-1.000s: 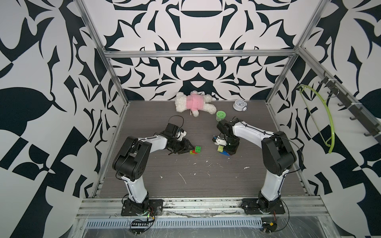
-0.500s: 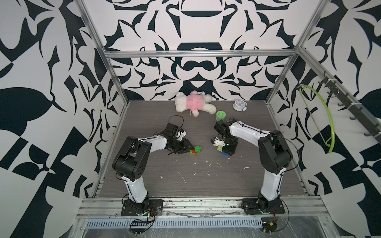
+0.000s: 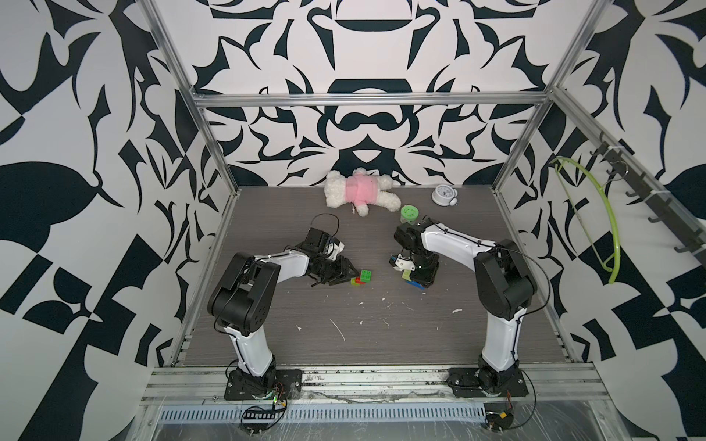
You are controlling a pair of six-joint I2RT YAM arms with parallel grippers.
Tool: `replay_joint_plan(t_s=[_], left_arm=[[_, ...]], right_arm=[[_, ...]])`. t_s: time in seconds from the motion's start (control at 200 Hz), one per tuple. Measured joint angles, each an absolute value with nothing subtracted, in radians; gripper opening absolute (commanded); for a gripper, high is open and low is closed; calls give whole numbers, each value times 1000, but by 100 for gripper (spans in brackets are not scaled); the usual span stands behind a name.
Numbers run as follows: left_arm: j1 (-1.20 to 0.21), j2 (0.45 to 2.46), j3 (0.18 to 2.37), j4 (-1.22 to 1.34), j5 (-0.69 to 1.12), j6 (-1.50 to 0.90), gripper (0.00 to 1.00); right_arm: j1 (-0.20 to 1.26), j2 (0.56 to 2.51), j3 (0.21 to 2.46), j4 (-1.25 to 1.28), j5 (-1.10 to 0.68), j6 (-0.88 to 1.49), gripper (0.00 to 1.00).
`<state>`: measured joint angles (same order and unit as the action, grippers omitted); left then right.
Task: Assemble the letter y with lego
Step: Assemble the lego brick with the lego brick.
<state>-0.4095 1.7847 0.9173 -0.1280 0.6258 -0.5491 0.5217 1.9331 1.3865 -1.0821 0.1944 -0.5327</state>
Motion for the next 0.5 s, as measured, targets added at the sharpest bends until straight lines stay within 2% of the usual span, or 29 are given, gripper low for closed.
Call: replay_joint_plan(t_s=[0.19,0.35,0.5], left_arm=[[-410,1784,916,-127,626,-549,49],[-410,1784,916,-127,626,-549,49],[-410,1784,916,-127,625,-549,49]], right_arm=[[522,1841,1382,-1033,168,-509,54],[522,1727,1365,-999,134,-500,55],[522,1743,1357,-963,106,-495,56]])
